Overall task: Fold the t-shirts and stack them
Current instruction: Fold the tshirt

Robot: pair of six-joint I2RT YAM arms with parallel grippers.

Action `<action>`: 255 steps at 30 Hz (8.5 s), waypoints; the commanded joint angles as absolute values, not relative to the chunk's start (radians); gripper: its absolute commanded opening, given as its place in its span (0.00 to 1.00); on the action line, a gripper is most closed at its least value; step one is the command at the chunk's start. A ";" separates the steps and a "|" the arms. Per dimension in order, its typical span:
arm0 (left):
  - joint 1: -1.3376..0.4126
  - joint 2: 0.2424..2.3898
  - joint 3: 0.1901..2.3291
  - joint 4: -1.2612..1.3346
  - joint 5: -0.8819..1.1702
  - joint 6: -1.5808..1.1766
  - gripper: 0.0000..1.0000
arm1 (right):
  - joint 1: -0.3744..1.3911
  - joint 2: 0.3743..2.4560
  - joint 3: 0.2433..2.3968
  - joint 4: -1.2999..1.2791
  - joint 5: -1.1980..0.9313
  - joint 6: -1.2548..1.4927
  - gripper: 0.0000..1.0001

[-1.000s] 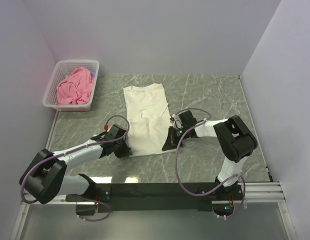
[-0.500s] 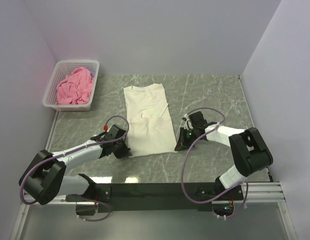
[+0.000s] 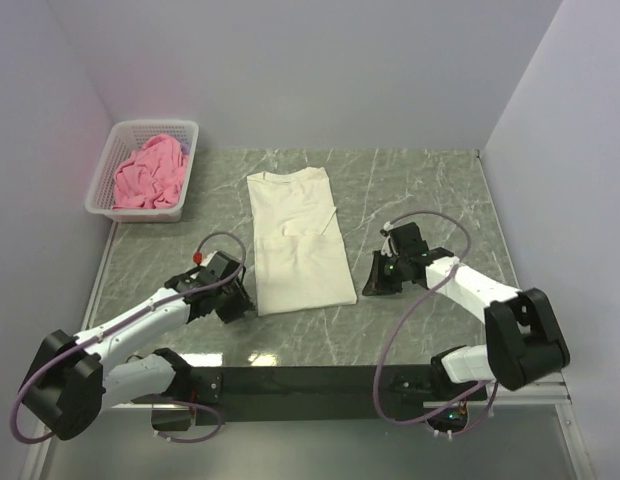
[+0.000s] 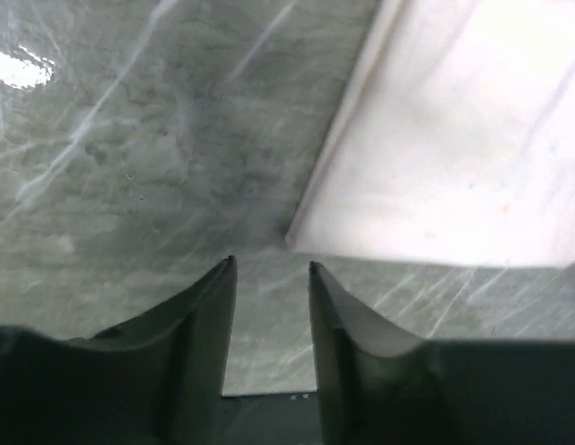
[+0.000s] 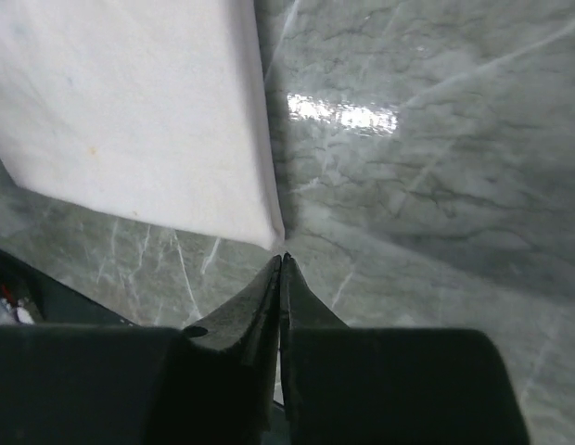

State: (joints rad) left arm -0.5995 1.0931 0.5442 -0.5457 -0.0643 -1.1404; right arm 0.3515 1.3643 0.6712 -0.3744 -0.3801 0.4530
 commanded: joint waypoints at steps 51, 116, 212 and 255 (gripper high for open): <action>-0.854 1.519 0.744 -0.604 -0.233 -1.203 0.01 | 0.641 1.437 0.807 -0.468 -0.028 0.643 0.50; -1.026 0.775 0.857 -1.025 0.169 -1.238 0.01 | 0.758 1.022 1.044 -1.390 -0.031 0.514 0.00; -0.514 1.437 0.801 -0.229 -0.403 -1.026 0.01 | 0.520 1.986 1.660 -0.651 0.164 0.239 0.00; -0.729 1.089 0.749 -0.430 -0.311 -0.993 0.01 | 0.561 1.462 1.009 -0.606 -0.002 0.471 0.00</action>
